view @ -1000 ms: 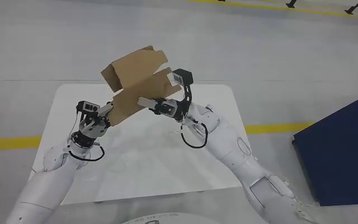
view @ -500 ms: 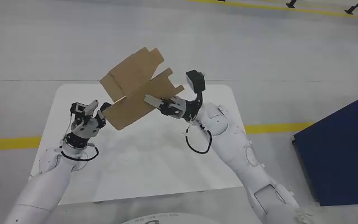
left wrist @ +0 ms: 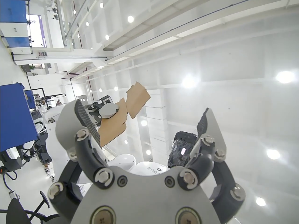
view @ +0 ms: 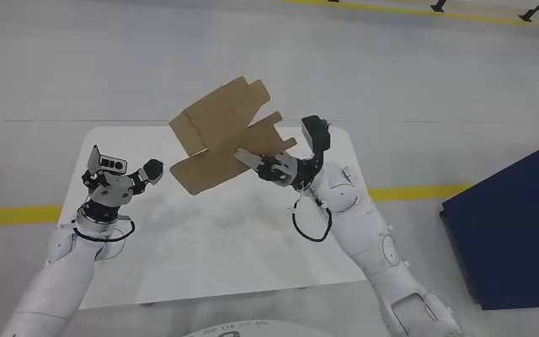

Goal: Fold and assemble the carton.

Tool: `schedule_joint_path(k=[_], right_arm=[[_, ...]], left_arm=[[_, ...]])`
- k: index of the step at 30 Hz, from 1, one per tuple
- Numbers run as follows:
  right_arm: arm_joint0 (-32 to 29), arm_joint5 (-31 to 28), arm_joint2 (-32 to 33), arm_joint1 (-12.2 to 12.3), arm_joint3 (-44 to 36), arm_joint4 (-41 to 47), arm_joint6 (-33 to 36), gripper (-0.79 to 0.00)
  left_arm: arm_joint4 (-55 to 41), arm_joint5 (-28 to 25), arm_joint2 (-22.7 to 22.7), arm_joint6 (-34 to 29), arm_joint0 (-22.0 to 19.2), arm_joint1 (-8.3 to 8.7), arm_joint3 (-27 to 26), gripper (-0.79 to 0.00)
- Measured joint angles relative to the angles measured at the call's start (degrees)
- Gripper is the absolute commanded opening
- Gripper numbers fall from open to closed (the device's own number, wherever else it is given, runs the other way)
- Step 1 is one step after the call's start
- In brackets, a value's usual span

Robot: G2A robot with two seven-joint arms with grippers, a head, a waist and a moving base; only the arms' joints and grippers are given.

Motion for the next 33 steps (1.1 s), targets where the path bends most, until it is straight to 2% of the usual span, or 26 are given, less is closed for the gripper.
schedule_joint_path(k=[3,5,7,13,16,18,21,23,26,27,29,33], right_arm=[[-0.41,1.59,-1.38,0.00,0.02,2.53,0.74,-0.785],[0.12,3.65,-3.18,0.31,0.02,10.55,4.16,-0.785],[1.18,7.33,-4.95,0.98,0.02,23.15,11.35,-0.785],[3.75,21.58,-3.48,2.49,1.99,57.85,36.16,-0.785],[3.77,28.53,-3.59,2.54,2.36,71.38,44.39,-0.785],[3.77,27.34,-3.59,2.53,2.33,73.72,43.63,-0.785],[3.77,25.13,-3.59,2.53,2.32,67.72,39.91,-0.785],[3.77,25.21,-3.59,2.53,2.32,64.97,39.99,-0.785],[4.03,28.04,-5.41,2.30,1.15,67.75,40.90,-0.785],[4.73,30.89,-5.81,2.21,1.32,70.65,42.01,-0.785],[6.32,40.76,-5.23,2.01,3.38,79.50,43.08,-0.785],[7.09,59.23,-5.86,1.52,5.69,93.69,39.77,-0.785]], left_arm=[[0.00,0.00,0.00,0.00,0.00,0.00,0.00,0.000],[0.00,0.00,0.00,0.00,0.00,0.00,0.00,0.000],[0.00,0.00,0.00,0.00,0.00,0.00,0.00,0.000],[0.00,0.00,0.00,0.00,0.00,0.00,0.00,0.000],[0.00,0.00,0.00,0.00,0.00,0.00,0.00,0.000],[0.00,0.00,0.00,0.00,0.00,0.00,0.00,0.000],[0.00,0.00,0.00,0.00,0.00,0.00,0.00,0.000],[0.00,0.00,0.00,0.00,0.00,0.00,0.00,0.000],[0.00,0.00,0.00,0.00,0.00,0.00,0.00,0.000],[0.00,0.00,0.00,0.00,0.00,0.00,0.00,0.000],[0.00,0.00,0.00,0.00,0.00,0.00,0.00,0.000],[0.00,0.00,0.00,0.00,0.00,0.00,0.00,0.000]])
